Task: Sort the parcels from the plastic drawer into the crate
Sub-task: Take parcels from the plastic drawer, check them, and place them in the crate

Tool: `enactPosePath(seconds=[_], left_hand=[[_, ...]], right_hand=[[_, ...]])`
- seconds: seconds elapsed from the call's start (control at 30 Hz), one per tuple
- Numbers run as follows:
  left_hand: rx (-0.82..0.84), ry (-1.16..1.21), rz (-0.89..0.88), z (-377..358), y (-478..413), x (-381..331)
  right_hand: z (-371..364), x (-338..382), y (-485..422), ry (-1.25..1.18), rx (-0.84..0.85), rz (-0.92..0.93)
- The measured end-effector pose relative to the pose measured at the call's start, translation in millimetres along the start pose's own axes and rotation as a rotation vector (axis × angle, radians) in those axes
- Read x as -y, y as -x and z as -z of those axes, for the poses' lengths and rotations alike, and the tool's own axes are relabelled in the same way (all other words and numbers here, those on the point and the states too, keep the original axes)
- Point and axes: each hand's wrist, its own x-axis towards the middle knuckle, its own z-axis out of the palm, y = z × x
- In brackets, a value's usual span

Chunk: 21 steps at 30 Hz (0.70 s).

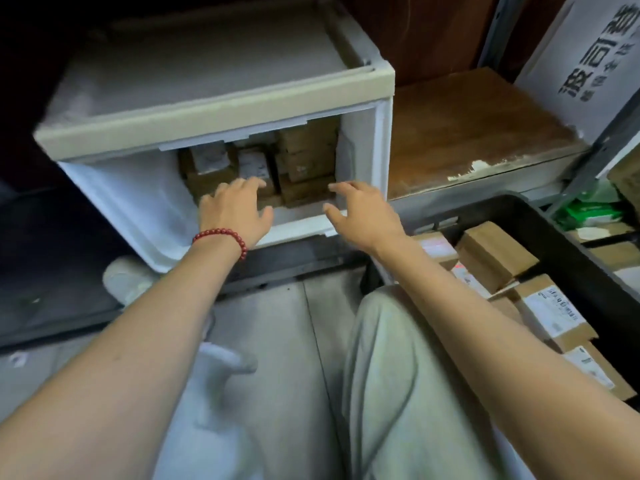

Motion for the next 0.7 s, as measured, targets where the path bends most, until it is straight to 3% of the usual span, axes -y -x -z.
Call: enactPosePath(seconds=[0.27,0.47,0.7], left_hand=[[0.078,0.027,0.21,-12.0,-11.5,81.3],[0.101,-0.056,0.215,-35.1,-57.7,111.0],[0.154,0.112,0.35,-69.1,-105.9,128.7]], right_hand=[[-47.3,57.1,-45.5,-0.089,0.073,0.074],[-90.0,51.4,-94.9,-0.15,0.141,0.097],[-118.1,59.5,-163.0,-0.148,0.196,0.111]])
